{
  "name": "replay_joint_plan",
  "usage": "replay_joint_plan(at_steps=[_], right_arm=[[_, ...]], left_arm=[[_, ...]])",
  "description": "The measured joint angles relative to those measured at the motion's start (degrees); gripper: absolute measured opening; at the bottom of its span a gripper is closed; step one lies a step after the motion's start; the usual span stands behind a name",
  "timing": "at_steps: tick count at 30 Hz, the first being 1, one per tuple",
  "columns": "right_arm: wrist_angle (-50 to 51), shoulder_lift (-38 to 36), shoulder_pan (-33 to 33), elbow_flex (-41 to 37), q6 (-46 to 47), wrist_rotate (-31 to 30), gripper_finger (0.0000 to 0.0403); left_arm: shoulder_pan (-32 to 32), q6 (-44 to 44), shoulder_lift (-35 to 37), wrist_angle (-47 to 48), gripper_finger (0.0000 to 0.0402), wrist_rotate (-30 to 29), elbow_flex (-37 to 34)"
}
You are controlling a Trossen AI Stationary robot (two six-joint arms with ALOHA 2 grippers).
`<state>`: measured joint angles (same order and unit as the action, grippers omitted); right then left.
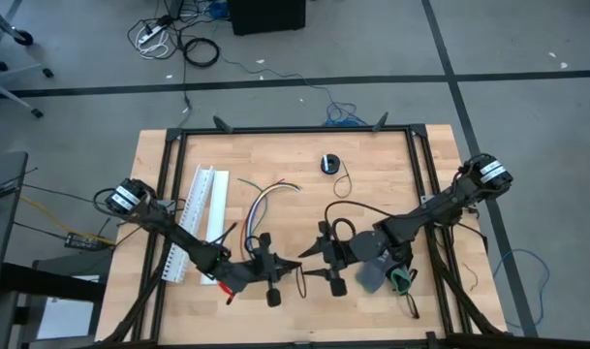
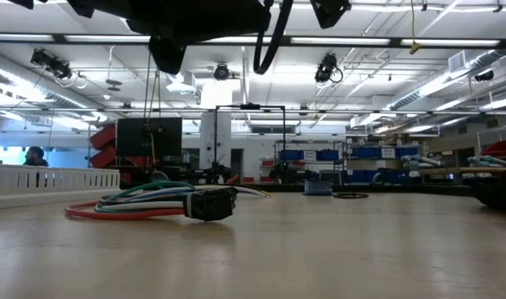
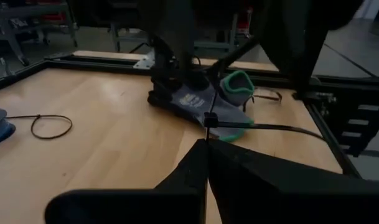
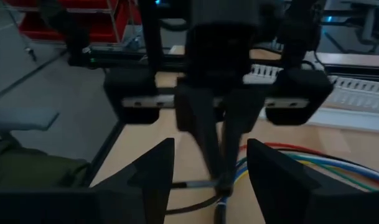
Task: Ziptie cables
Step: Wrap the cables together using a ziptie
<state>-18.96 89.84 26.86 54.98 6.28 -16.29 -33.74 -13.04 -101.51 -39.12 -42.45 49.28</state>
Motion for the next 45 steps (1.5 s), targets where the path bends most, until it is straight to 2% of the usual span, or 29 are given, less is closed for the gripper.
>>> replay_joint_plan(at_steps=[11,30,34,45], right_arm=[[0.8,0.0,0.3,0.0,0.2,-1.9,0.0161],[1.9,0.1,0.0,0.0,0.6,-2.1,0.0041],[2.1,0.1,0.0,0.0,0.5,-2.1,0.0005],[2.1,0.1,0.0,0.0,0.2,-2.1,0.0]], left_arm=[[0.0,2.1,0.0,-0.6,0.0,-0.5,0.0],[0.0,3.8,0.1,-1.8,0.0,-0.3,0.0],[0.0,4.0,0.1,-1.8,0.0,-0.3,0.0],[-0.1,5.4,0.1,-2.3,0.0002,0.6,0.0]])
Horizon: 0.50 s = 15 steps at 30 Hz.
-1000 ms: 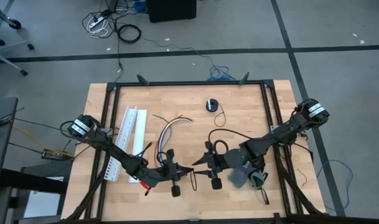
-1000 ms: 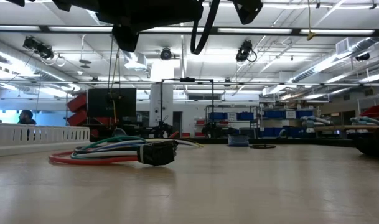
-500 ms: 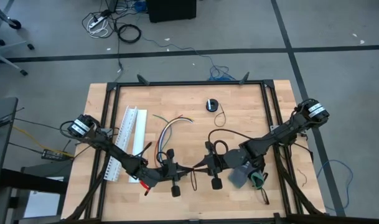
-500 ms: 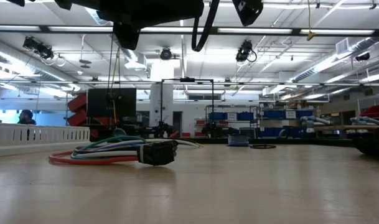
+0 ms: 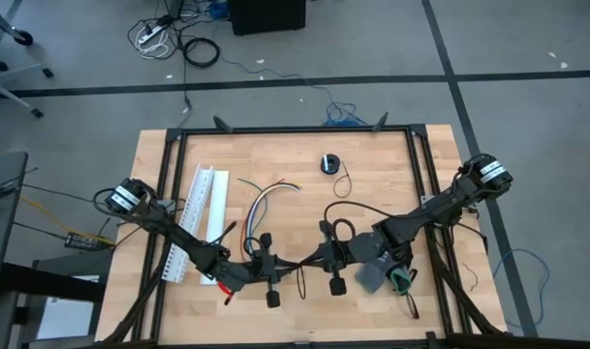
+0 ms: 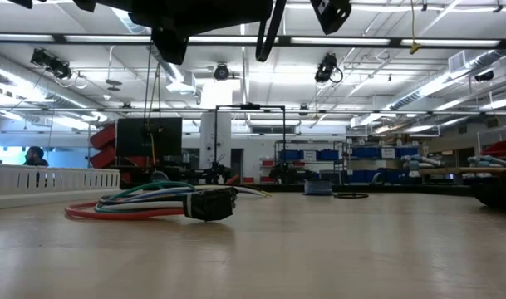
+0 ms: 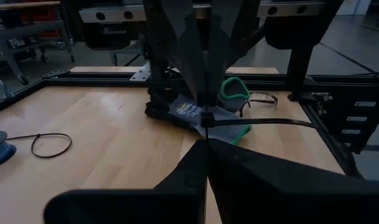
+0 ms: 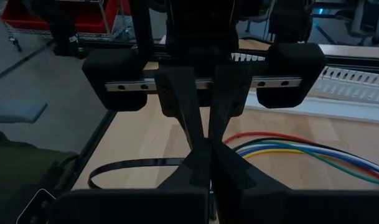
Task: Ziptie cables
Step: Wrap the cables together using a ziptie
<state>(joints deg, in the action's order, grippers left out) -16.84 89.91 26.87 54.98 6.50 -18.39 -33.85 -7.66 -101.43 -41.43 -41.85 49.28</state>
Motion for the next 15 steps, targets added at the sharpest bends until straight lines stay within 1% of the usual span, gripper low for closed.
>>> replay_joint_plan(at_steps=[3,5,10,15], right_arm=[[0.2,0.0,0.0,0.0,0.4,0.0,0.0],[0.6,0.0,0.0,0.0,0.7,0.0,0.0],[1.7,0.0,0.0,0.0,1.4,0.0,0.0],[1.7,0.0,0.2,0.0,1.4,-0.1,0.0]], left_arm=[[0.0,2.1,0.0,0.1,0.0012,0.0,0.0],[0.0,3.4,0.0,0.0,0.0026,0.1,0.0],[0.0,3.5,0.0,0.2,0.0075,0.2,0.0],[-0.1,2.9,0.3,4.1,0.0118,0.6,0.0]])
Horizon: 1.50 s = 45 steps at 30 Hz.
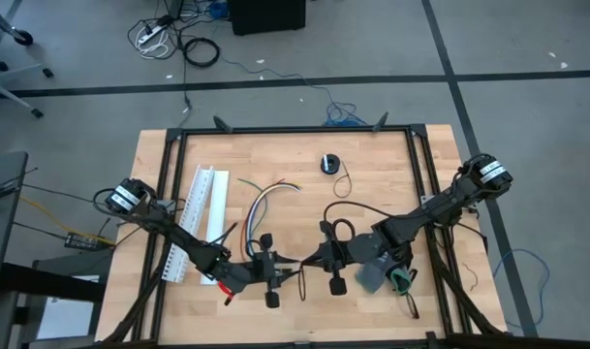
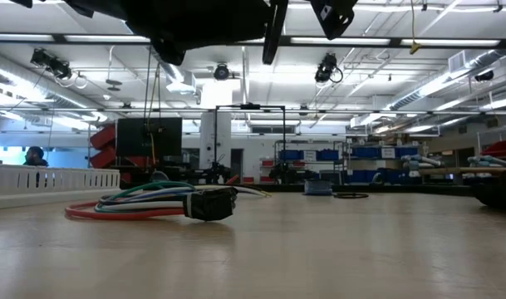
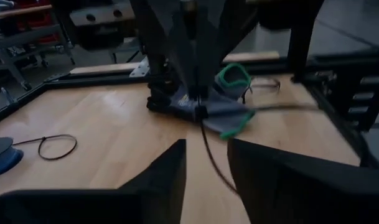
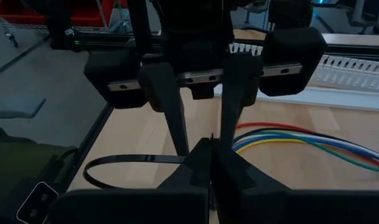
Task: Ziptie cables
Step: Wrap the cables together using a ziptie
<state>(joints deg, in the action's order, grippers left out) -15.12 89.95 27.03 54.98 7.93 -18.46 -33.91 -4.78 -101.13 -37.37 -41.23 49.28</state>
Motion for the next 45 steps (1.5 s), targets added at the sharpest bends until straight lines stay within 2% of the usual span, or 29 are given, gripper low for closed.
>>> replay_joint_plan(at_steps=[8,12,14,23,31,45], right_arm=[[3.8,0.0,0.1,0.0,2.8,-2.3,0.0],[2.4,0.0,0.2,0.0,2.2,-2.4,0.0],[1.6,0.0,0.2,0.0,1.3,-2.4,0.0],[1.0,0.0,0.2,0.0,0.6,-1.9,0.0],[0.3,0.0,0.2,0.0,-0.1,-1.8,0.0],[-2.3,0.0,0.1,0.0,-1.6,-1.3,0.0]], left_arm=[[-1.2,1.8,5.4,3.5,0.0125,-5.6,0.0],[-0.7,2.7,6.2,3.6,0.0119,-5.6,0.0],[0.4,1.6,6.0,3.9,0.0115,-4.5,0.0],[4.0,-1.5,5.9,1.3,0.0106,7.5,0.0],[4.3,-2.8,5.8,1.4,0.0106,9.8,0.0],[5.0,-3.0,5.8,2.1,0.0104,10.2,0.0]])
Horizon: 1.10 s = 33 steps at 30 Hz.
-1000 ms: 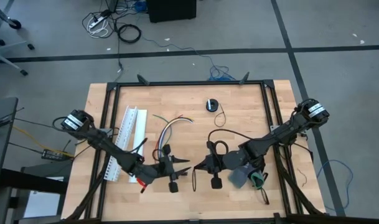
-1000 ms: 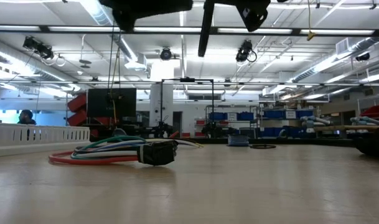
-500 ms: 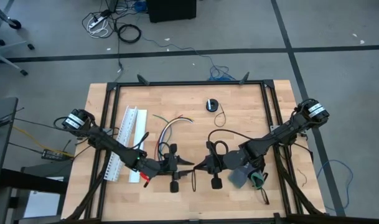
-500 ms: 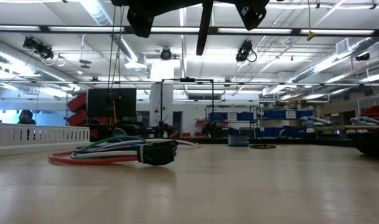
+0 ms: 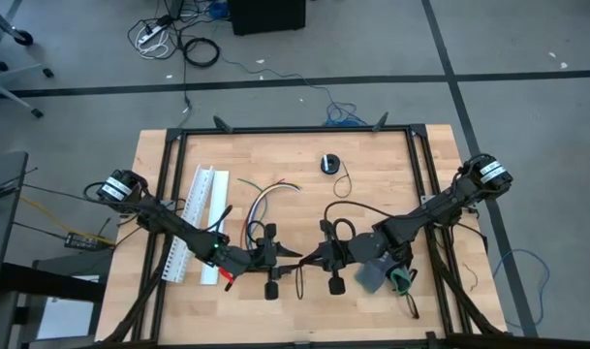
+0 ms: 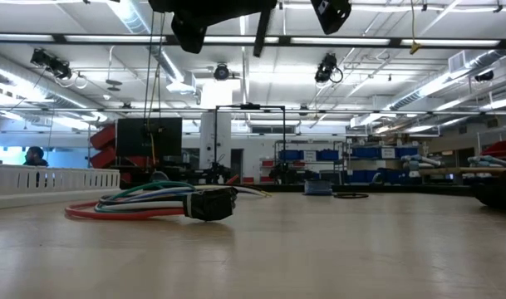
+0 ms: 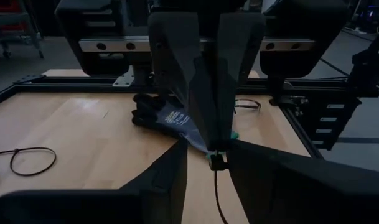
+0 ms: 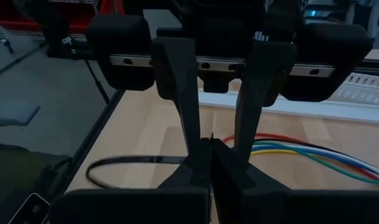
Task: Ziptie cables
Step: Wrap the cables together using a ziptie
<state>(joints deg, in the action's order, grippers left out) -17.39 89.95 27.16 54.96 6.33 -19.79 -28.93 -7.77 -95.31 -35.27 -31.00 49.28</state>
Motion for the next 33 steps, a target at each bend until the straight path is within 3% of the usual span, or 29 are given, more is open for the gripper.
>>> replay_joint_plan(at_steps=[6,16,33], right_arm=[[0.0,0.0,0.0,0.0,-0.1,-0.3,0.0],[0.0,0.0,0.0,0.0,-0.4,-1.7,0.0],[-4.1,0.0,0.0,-0.1,-4.2,-1.9,0.0]], left_arm=[[0.0,0.0,0.0,0.1,0.0081,0.0,0.0],[0.0,1.4,0.0,0.6,0.0008,-0.4,0.0],[0.0,1.5,0.0,0.3,0.0009,-0.4,0.0]])
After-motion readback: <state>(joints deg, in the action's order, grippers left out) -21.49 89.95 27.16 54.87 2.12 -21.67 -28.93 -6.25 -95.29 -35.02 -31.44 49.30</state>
